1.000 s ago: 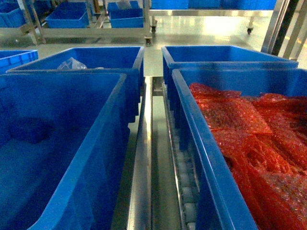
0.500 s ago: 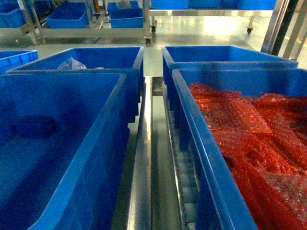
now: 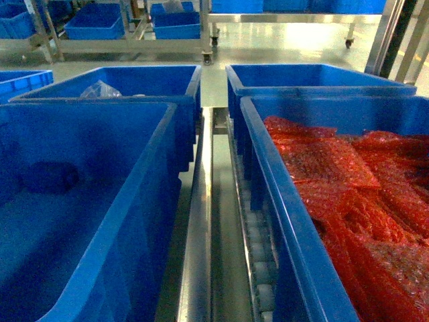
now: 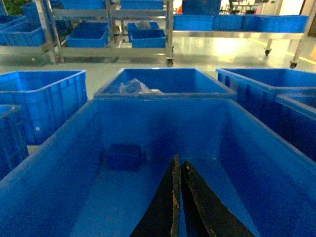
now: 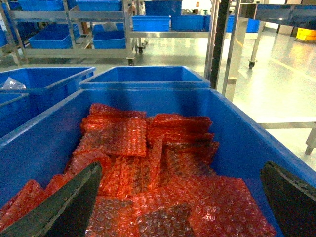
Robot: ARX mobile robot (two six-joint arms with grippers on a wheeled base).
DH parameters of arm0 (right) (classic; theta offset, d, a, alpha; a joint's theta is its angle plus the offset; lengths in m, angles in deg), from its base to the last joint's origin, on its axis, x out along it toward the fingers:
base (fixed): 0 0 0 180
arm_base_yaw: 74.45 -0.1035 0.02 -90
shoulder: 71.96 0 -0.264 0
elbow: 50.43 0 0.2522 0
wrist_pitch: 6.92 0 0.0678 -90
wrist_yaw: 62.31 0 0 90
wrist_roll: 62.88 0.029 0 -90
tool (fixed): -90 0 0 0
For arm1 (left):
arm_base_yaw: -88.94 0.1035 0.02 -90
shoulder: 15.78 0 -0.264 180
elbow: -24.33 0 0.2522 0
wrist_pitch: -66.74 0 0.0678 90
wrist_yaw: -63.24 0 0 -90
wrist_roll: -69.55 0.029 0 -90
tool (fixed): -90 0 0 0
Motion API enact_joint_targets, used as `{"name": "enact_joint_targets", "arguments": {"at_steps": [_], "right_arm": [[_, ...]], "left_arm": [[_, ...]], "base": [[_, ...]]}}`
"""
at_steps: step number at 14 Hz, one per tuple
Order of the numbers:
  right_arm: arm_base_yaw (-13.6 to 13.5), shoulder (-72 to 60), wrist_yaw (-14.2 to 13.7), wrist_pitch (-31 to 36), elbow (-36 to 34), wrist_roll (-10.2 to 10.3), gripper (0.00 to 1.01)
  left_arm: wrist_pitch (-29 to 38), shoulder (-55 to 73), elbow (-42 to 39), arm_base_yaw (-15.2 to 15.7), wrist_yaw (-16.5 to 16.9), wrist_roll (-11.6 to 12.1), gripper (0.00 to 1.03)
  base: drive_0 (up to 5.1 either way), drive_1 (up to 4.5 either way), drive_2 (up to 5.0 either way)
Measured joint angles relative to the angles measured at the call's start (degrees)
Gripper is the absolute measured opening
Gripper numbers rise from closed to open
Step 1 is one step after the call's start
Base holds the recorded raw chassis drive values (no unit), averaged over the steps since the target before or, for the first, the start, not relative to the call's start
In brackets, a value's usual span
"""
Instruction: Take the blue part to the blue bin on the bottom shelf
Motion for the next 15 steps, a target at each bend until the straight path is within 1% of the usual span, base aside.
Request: {"name": "enact_joint_targets", "arguments": {"at_steps": [1, 7, 13, 14, 15], "right_arm": [[0.00, 0.00, 0.00, 0.00, 0.00, 0.00, 0.98], [0.00, 0.00, 0.00, -0.02, 0.00, 0.00, 0.98], [0.00, 0.00, 0.00, -0.02, 0.00, 0.00, 0.98], [0.00, 0.00, -0.02, -0.07, 0.00, 0.00, 0.98], [0.00, 0.00, 0.02, 0.07, 0.00, -0.02, 0.98]], "left_arm": [[-0.20, -0.35, 0.00, 0.00, 0.02, 0.00, 0.02], [-10.40, -10.58, 0.00, 0.00, 0.02, 0.00, 0.02], [-17.27, -17.31, 0.00, 0.00, 0.02, 0.00, 0.02], [-26.25, -23.26, 0.02, 0.00, 0.20, -0.02, 0.02], [-25.68, -26.29, 0.04, 0.00, 0.09, 0.07, 0.02]], "base": [[0.0, 0.00, 0.0], [0.0, 0.00, 0.0], [0.0, 0.00, 0.0], [0.0, 0.00, 0.0], [0.0, 0.00, 0.0]]}}
